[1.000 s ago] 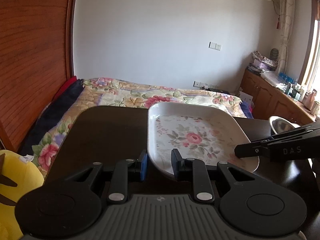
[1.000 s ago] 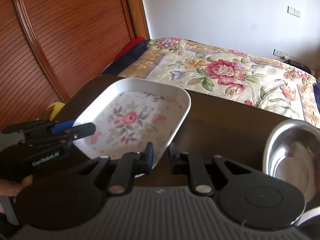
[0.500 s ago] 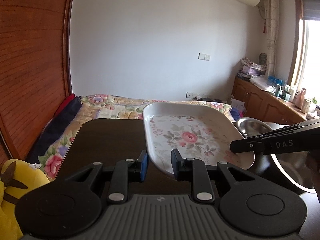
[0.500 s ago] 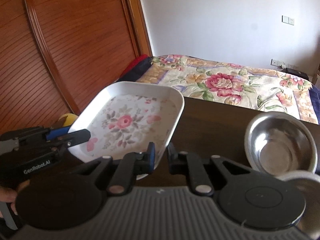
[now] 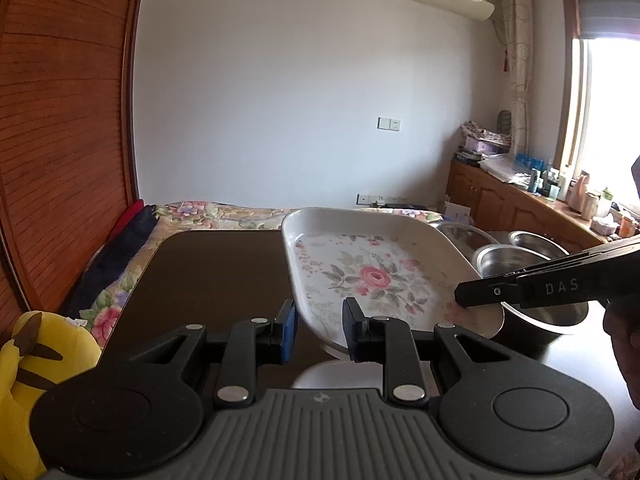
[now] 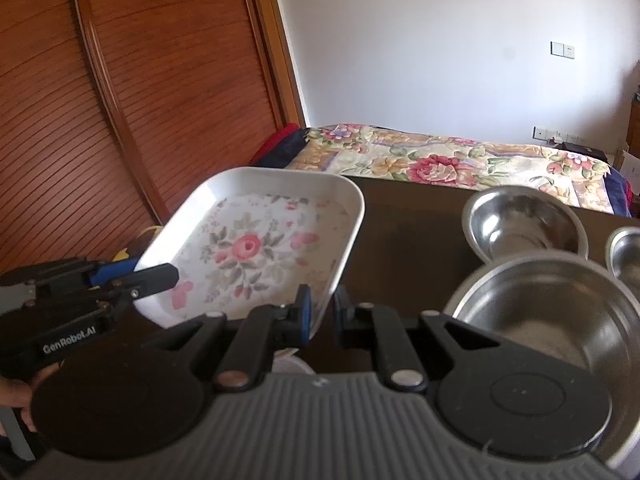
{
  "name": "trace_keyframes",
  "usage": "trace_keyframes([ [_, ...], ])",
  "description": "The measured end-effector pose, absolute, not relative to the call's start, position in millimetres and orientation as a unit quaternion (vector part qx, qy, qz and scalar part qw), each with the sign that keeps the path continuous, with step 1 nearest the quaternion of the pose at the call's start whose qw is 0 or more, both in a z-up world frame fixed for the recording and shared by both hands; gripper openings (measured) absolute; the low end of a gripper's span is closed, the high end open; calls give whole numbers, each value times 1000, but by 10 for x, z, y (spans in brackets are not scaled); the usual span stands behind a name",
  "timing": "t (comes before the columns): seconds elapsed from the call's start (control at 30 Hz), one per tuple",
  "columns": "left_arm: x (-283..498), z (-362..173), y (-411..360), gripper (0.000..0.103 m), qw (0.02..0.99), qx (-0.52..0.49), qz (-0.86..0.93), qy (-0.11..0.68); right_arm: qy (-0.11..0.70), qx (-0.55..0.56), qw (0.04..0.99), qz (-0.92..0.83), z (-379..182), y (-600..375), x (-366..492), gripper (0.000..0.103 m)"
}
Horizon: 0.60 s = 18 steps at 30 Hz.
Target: Organize plates and bowls
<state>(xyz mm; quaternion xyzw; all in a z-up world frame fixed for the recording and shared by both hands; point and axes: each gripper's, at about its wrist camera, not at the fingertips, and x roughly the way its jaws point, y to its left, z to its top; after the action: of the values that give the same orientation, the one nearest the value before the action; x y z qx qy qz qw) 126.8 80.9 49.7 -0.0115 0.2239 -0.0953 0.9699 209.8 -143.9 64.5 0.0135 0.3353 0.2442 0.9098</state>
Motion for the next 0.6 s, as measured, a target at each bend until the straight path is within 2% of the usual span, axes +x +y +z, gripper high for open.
trace_keyframes([
  [0.33,821,343,743,55,972,4,-102,210,329,15,911,249,580,-1557,1660,13],
  [0.6,640,152,754,55,968,-2,-109,227,323,-14,907,268,492,-1514,1438,13],
])
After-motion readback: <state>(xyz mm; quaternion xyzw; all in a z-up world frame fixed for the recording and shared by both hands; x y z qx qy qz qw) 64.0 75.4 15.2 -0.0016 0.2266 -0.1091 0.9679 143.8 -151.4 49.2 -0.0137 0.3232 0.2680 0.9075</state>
